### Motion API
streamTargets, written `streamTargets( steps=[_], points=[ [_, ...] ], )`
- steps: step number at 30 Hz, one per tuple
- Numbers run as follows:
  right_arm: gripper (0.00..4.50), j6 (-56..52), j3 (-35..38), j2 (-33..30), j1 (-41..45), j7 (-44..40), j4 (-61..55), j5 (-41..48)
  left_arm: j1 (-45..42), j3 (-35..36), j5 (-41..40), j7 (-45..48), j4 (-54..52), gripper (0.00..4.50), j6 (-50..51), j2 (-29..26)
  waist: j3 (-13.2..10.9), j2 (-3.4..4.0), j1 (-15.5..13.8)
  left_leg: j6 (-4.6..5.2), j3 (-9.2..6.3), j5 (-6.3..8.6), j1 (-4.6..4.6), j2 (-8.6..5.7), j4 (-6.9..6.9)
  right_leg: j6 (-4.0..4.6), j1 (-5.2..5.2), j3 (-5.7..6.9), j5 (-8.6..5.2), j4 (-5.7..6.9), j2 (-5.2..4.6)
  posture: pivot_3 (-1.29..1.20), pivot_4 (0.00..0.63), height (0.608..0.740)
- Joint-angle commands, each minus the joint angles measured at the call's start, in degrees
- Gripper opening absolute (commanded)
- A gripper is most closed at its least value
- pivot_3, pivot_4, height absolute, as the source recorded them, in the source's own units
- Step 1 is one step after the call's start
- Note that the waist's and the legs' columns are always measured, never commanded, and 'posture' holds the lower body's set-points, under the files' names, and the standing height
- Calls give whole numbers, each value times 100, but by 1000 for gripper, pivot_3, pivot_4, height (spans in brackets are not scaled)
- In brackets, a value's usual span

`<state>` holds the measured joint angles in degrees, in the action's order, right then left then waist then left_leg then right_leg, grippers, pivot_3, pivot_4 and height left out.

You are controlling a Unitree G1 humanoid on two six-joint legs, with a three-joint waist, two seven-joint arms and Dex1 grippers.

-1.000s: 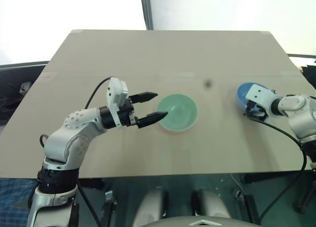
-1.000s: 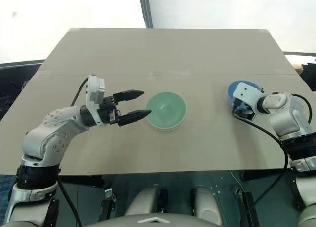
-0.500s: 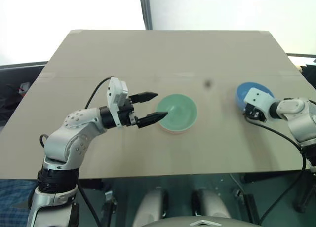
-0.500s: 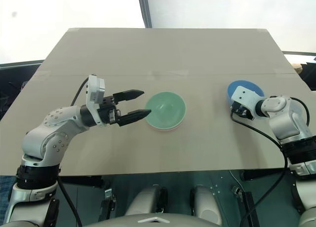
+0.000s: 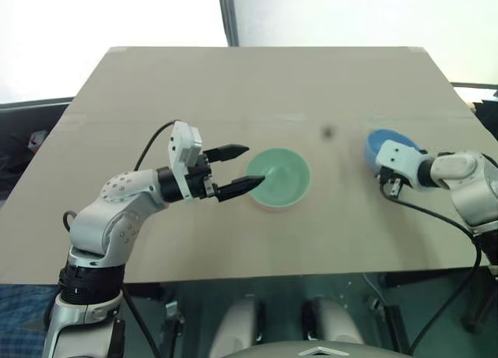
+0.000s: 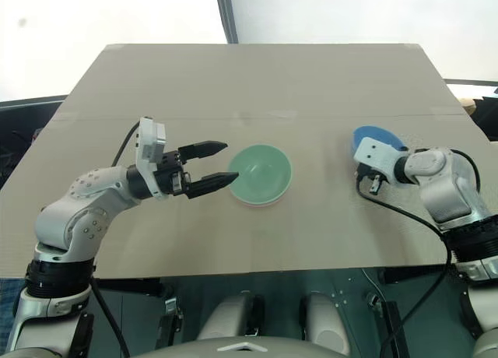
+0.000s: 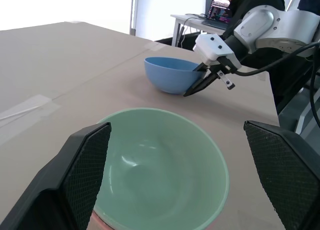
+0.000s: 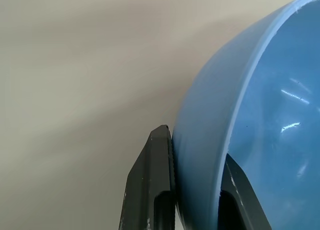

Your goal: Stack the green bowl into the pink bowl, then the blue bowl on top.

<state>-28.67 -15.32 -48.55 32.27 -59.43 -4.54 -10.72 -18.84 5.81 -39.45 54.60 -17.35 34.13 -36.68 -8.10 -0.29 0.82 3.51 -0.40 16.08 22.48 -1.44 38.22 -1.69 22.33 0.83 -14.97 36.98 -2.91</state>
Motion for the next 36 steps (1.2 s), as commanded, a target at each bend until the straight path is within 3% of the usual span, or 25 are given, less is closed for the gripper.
streamTargets(
  steps=[1,8,18,25,26,30,36],
  points=[
    [173,-183,-187,10,575,-331,-1425,-40,-6,33,10,21,-117,4500,-149,3,0,0,-10,-1,0,-1,10,0,1,0,10,0,0,3,0,0,150,740],
    [173,-978,-815,487,1200,-651,-2978,127,-21,12,10,27,-83,4500,-197,34,5,-9,-123,2,-7,1,34,-4,5,0,30,5,0,-6,0,0,150,740],
    [173,-909,-1604,731,1347,-717,-3366,-71,-55,8,-4,162,-18,4500,-296,24,6,-10,-149,6,-6,2,33,-13,11,0,31,5,0,2,-7,0,150,740],
    [2677,-1024,-1536,899,1459,-574,-3197,-151,115,56,-44,230,-120,4500,-371,-3,6,-10,-148,5,-6,2,31,-14,12,0,30,5,0,3,-4,0,150,740],
    [2677,-1024,-1526,892,1472,-572,-3200,-158,125,49,-47,231,-131,4500,-372,-3,6,-10,-149,5,-6,2,31,-14,12,-1,30,5,0,3,-4,0,150,740],
    [2677,-1618,-876,1064,1418,-531,-3304,367,126,31,-72,207,-165,4500,-305,-4,6,-10,-147,5,-6,2,31,-14,14,-1,29,6,0,5,-4,0,150,740],
    [2677,-3057,1484,872,742,-719,-3426,1815,363,70,-4,245,-225,4500,-113,-322,9,-16,-172,6,-10,3,32,-14,13,0,24,9,0,3,-6,0,150,740]
  ],
)
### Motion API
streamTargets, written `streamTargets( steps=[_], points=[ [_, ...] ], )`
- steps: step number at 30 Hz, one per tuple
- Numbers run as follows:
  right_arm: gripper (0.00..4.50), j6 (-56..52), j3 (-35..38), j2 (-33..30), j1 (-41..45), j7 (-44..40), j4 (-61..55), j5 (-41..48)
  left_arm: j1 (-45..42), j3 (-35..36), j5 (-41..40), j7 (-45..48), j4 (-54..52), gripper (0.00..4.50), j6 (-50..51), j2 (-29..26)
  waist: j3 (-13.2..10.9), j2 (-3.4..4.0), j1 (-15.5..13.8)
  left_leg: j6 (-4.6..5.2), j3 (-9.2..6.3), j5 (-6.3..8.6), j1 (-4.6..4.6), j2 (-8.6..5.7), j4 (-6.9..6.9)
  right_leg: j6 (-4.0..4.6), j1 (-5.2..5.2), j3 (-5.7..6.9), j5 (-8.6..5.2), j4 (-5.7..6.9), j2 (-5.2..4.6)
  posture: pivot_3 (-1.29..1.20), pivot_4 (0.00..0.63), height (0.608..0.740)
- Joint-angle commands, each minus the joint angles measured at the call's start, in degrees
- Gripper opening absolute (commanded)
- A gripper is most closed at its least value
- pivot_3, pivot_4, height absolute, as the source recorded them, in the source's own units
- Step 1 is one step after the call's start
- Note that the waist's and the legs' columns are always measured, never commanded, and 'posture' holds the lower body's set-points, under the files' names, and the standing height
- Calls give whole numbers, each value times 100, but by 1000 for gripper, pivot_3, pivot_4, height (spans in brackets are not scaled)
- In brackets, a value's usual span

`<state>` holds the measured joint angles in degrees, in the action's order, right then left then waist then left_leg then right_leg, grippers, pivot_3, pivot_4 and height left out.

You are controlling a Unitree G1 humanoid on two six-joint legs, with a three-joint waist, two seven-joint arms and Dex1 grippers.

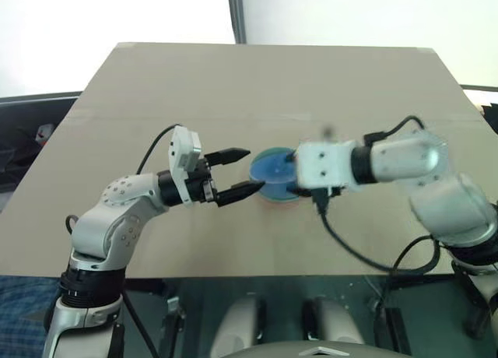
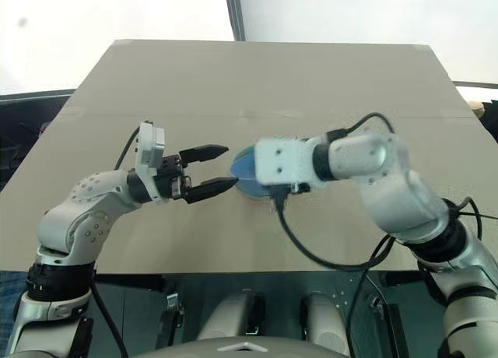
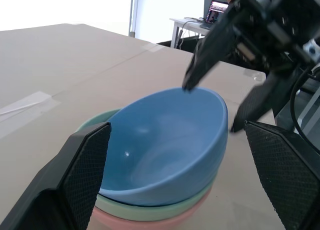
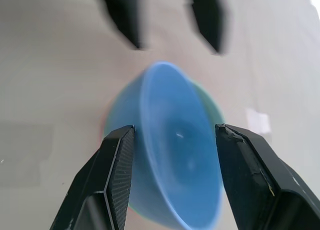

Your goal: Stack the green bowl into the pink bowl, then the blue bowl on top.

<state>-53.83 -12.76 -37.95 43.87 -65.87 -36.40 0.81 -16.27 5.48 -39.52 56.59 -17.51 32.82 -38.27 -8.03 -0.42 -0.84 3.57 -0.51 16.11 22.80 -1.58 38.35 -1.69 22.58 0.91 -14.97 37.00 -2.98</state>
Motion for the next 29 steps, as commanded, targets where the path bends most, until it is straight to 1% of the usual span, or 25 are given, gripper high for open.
streamTargets(
  steps=[1,3,5,7,8,11,13,16,18,21,25,29],
  points=[
    [2677,-611,1622,-300,-703,-125,-286,863,147,129,18,19,-213,4500,13,-201,3,-4,-11,0,0,0,0,-1,-3,0,0,0,0,-4,-2,0,150,740],
    [2677,-719,2368,-434,-1283,-197,-423,1271,236,201,10,-33,-238,4500,30,-272,2,-3,-8,3,-1,2,1,-2,-5,0,-2,1,0,-8,-5,0,150,740],
    [2677,-753,3289,-484,-2096,-319,-537,1637,360,321,16,-71,-231,4500,29,-349,2,-2,3,3,0,2,2,-1,-7,0,-6,0,0,-8,-6,0,150,740],
    [2677,-629,3884,-505,-2665,-346,-603,1916,471,402,-7,-105,-246,4500,61,-407,1,2,9,3,0,2,-2,4,-11,0,-8,-1,0,-8,-3,0,150,740],
    [2677,-552,4152,-485,-2908,-383,-642,2022,533,438,-3,-123,-261,4500,67,-435,-1,6,15,3,2,2,-3,4,-11,0,-8,-1,0,-7,-3,0,150,740],
    [2677,-229,5375,-321,-3943,-625,-671,2509,918,590,182,-173,-366,4500,-58,-576,1,8,4,4,7,2,-10,11,-13,0,-11,-5,0,-3,-1,0,150,740],
    [2677,-47,5779,-296,-4389,-649,-606,2755,1084,641,304,-187,-364,4500,-196,-636,1,10,-1,11,6,7,-14,11,-14,0,-18,-3,-1,-7,-1,0,150,740],
    [2677,464,6096,-280,-4957,-661,-355,2929,1105,713,444,-289,-217,4500,-331,-609,2,9,-2,16,7,10,-19,11,-7,-1,-26,-4,0,-7,-3,0,150,740],
    [2677,816,6136,-259,-5242,-622,-156,2969,1136,736,440,-275,-196,4500,-357,-590,1,9,-1,26,7,17,-43,12,-7,0,-51,-4,-1,-8,-5,0,150,740],
    [2677,1292,5979,-274,-5589,-592,26,2944,1258,732,449,-264,-260,4500,-412,-565,-2,14,2,29,8,20,-75,14,-13,21,-83,-4,-14,-13,-6,0,150,740],
    [2677,1730,5780,-338,-5817,-467,243,2941,1451,819,403,-309,-374,4500,-427,-569,-3,15,3,29,8,19,-76,15,-17,21,-81,-5,-14,-14,-6,0,150,740],
    [2677,1968,5548,-414,-5856,-281,340,3005,1618,911,330,-356,-551,4500,-413,-560,-3,16,-2,29,9,19,-74,15,-18,22,-81,-5,-14,-18,-6,0,150,740]
  ],
)
